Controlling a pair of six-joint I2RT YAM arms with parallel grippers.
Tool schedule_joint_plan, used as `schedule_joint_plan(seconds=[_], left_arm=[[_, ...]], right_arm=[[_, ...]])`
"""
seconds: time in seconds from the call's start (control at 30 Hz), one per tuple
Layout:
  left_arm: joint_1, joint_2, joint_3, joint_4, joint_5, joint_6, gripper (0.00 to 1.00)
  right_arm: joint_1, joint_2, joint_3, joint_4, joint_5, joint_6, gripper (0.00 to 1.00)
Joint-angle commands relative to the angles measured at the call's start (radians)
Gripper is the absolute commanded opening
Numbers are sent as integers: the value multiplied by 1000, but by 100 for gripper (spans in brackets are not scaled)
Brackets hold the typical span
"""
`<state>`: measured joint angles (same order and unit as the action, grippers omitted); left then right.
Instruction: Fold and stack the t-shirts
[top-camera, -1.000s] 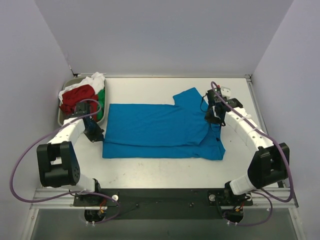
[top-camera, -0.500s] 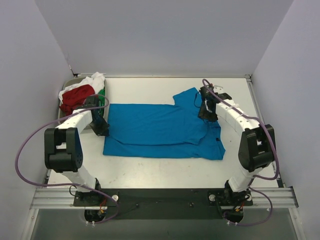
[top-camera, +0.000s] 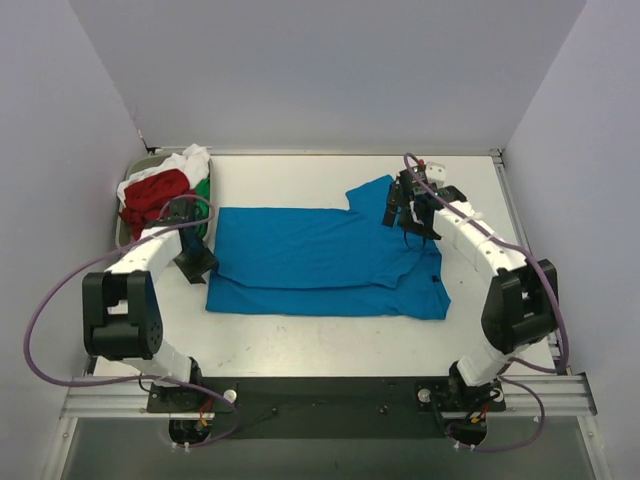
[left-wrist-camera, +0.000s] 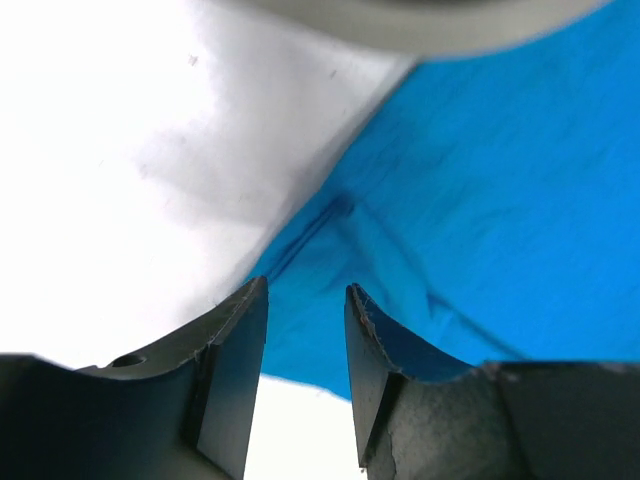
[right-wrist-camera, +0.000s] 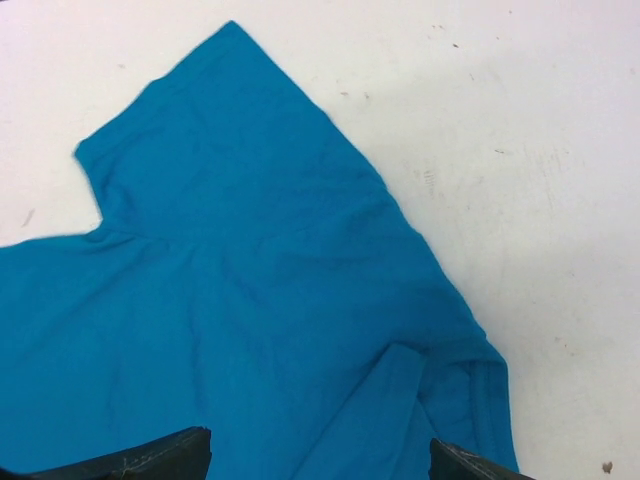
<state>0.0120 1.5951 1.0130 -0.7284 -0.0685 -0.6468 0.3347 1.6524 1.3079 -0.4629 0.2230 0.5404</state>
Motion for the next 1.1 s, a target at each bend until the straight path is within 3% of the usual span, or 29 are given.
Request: schedule_joint_plan(seconds=[0.0, 0.27, 0.67, 1.07], left_arm=[[-1, -179, -45, -45, -19, 4, 47], [-4, -412, -114, -101, 64, 10, 47], [-130, -225, -152, -6, 68, -63, 46], [-158, -264, -226, -6, -7, -119, 45]], right_arm=[[56, -129, -70, -40, 44, -4, 89], [112, -264, -211, -40, 46, 21, 89], [173, -328, -295, -33, 58, 50, 89], [187, -398, -343, -31, 55, 50, 88]])
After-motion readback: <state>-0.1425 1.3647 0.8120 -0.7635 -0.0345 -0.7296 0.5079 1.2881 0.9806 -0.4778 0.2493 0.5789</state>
